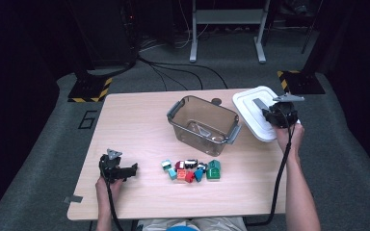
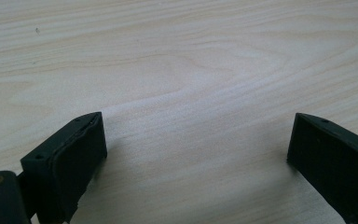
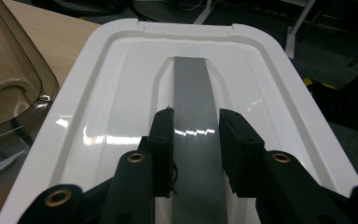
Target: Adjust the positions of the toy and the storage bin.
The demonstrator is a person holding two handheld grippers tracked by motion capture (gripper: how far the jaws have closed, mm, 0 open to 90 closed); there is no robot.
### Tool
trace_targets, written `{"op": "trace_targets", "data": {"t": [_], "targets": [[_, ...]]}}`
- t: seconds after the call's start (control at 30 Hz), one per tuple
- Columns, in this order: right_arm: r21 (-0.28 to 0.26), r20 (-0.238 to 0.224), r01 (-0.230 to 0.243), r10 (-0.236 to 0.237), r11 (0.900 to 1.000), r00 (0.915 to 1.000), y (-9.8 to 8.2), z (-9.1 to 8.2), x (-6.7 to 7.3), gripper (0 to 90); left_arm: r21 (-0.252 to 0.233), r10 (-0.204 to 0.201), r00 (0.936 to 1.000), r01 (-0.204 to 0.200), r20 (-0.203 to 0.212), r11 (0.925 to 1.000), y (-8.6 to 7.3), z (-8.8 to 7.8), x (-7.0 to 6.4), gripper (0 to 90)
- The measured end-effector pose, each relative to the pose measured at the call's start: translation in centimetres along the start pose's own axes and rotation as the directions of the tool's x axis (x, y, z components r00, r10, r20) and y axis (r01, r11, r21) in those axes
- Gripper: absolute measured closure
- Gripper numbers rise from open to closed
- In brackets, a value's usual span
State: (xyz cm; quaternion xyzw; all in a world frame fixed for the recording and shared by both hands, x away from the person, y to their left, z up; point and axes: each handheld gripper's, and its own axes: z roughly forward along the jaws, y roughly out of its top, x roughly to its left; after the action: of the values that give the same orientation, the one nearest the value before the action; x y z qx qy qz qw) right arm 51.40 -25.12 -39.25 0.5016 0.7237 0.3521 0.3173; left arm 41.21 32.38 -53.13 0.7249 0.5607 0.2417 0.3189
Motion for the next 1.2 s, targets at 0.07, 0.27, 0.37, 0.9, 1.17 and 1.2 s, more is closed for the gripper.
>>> {"op": "trace_targets", "data": {"t": [0.07,0.27,0.37,0.9,1.17,1.2], "targets": [[0.003,0.006,0.001,-0.001,1.000,1.0000,-0.2,0.2,-0.1,66.8,0.000,0.000,1.0000,0.000,0.000,1.0000,0.0,0.0,0.0,4.2],[0.018,0.011,-0.016,0.016,1.000,0.9998,-0.8,0.7,-0.3,66.8,0.000,0.000,1.0000,0.000,0.000,1.0000,0.0,0.0,0.0,4.2],[0.024,0.009,-0.032,0.032,0.999,0.9995,-1.2,1.1,-0.5,66.8,0.000,0.000,1.0000,0.000,0.000,1.0000,0.0,0.0,0.0,4.2],[0.105,-0.013,-0.066,0.067,0.992,0.9976,-4.0,4.0,0.1,66.7,-0.001,0.001,1.0000,-0.001,0.000,1.0000,0.0,0.0,0.0,4.2],[0.131,-0.029,-0.083,0.088,0.988,0.9957,-5.1,4.9,0.0,66.7,0.000,0.000,1.0000,0.000,0.000,1.0000,0.0,0.0,0.0,4.2],[0.143,-0.030,-0.090,0.095,0.986,0.9950,-5.3,5.0,0.1,66.7,-0.001,0.002,1.0000,-0.002,-0.001,1.0000,0.0,0.0,0.0,4.2]]}}
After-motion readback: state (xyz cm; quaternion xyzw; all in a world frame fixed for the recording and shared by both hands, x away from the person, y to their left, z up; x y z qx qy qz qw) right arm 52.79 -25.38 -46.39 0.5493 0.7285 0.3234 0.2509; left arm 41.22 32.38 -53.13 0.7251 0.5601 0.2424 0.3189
